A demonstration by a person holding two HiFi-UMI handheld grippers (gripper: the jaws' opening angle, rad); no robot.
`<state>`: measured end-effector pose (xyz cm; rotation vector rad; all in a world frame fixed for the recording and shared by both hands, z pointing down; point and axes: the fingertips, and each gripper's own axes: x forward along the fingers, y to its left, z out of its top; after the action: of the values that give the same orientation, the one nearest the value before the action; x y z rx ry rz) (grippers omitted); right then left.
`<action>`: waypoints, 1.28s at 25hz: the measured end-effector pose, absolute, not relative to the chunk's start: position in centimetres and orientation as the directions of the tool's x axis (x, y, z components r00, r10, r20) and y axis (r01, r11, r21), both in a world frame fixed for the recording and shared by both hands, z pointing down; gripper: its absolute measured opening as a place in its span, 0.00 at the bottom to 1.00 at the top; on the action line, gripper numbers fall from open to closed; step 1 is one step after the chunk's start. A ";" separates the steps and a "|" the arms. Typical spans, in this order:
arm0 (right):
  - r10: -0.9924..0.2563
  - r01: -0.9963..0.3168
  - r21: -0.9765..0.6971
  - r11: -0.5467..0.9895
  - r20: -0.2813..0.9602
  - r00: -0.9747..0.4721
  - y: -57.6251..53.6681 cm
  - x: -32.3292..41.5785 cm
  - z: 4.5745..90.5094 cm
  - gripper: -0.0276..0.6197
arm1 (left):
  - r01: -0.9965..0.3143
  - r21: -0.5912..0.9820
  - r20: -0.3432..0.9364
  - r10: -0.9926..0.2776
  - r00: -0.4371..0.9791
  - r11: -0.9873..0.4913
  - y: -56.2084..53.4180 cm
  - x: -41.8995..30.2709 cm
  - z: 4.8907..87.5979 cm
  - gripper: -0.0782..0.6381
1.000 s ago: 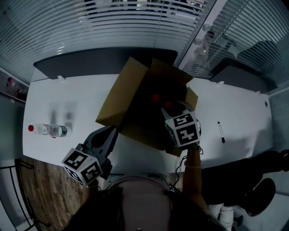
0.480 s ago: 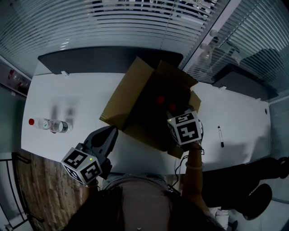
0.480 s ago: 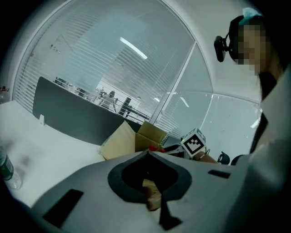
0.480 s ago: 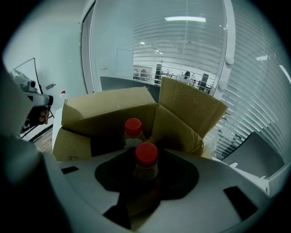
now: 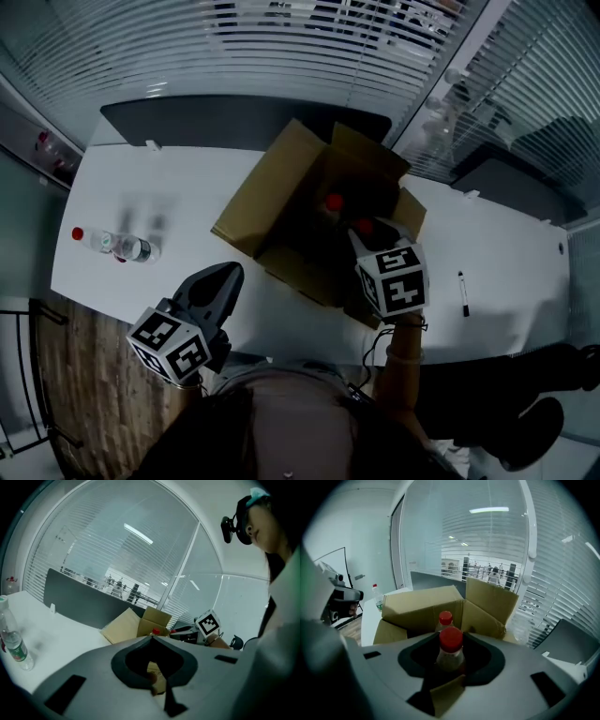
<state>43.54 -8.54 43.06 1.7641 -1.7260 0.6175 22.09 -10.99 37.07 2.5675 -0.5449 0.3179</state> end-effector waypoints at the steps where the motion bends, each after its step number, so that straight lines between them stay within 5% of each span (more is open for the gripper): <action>1: -0.729 -0.995 0.097 0.018 0.683 0.053 -8.4 43.5 42.6 0.31 | -0.440 0.414 0.318 -0.326 0.890 -0.797 -10.7 22.0 36.9 0.12; 14: -0.825 -0.988 0.129 0.090 0.566 -0.001 -6.7 41.3 36.4 0.31 | -0.490 0.391 0.306 -0.392 0.867 -0.779 -7.5 20.4 36.3 0.12; 32: -0.904 -0.989 0.148 -0.024 0.419 0.084 -6.4 34.9 29.8 0.31 | -0.371 0.392 0.254 -0.289 0.923 -0.842 -9.8 14.4 35.0 0.12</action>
<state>34.91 -6.41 29.76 1.9755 -1.8663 0.2910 14.39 -9.76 34.98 2.6395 -0.4770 0.2561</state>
